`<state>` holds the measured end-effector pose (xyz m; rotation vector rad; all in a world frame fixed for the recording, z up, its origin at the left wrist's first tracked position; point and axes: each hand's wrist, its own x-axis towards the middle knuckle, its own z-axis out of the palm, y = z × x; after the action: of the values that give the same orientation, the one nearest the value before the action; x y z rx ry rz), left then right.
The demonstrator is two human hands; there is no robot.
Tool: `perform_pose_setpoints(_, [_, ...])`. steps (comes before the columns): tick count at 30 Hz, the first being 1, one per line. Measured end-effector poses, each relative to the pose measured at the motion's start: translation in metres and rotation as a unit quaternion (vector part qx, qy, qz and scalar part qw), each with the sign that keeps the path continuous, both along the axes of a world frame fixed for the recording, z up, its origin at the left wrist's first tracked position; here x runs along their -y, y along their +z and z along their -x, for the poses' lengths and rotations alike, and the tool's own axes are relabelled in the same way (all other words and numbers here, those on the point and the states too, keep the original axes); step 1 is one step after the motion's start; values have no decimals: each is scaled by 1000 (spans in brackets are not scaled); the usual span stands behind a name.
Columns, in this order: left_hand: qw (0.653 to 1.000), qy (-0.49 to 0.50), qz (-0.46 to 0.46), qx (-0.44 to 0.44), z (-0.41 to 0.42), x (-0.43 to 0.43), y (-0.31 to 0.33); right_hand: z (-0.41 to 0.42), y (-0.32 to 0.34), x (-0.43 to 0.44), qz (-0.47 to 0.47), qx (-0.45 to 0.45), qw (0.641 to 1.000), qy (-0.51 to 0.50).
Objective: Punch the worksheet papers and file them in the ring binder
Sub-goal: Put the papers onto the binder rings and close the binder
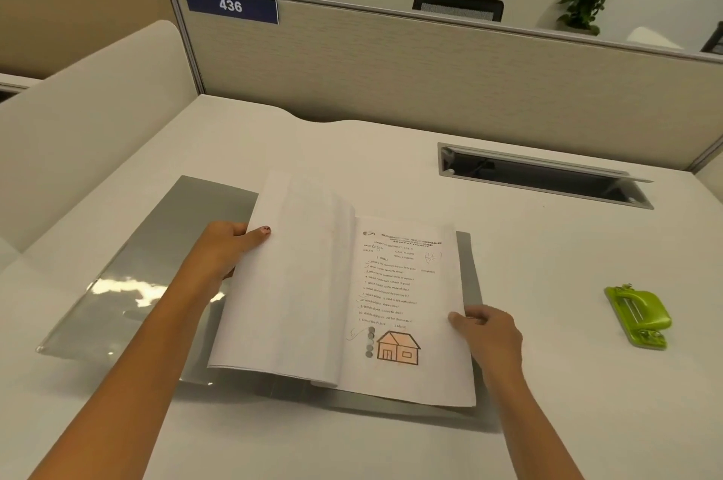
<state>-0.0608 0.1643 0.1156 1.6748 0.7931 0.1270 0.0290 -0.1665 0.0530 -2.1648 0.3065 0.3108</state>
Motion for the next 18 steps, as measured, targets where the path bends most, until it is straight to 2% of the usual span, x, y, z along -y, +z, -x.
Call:
perform_pose_setpoints(5, [1000,3,3,2,-1,-1,1,-2,18,-3,-45,19,999,14])
perform_pose_setpoints(9, [1000,-2,-6,2,-3,-3,2,-2,52,-22,-138,24,988,64])
perform_pose_setpoints(14, [1000,1,-7,6,-5,-1,1,6,88,-67,-262,39,955,134])
perform_pose_setpoints(18, [1000,0,-17,8,-6,0,1,18,94,-117,-272,54,941,194])
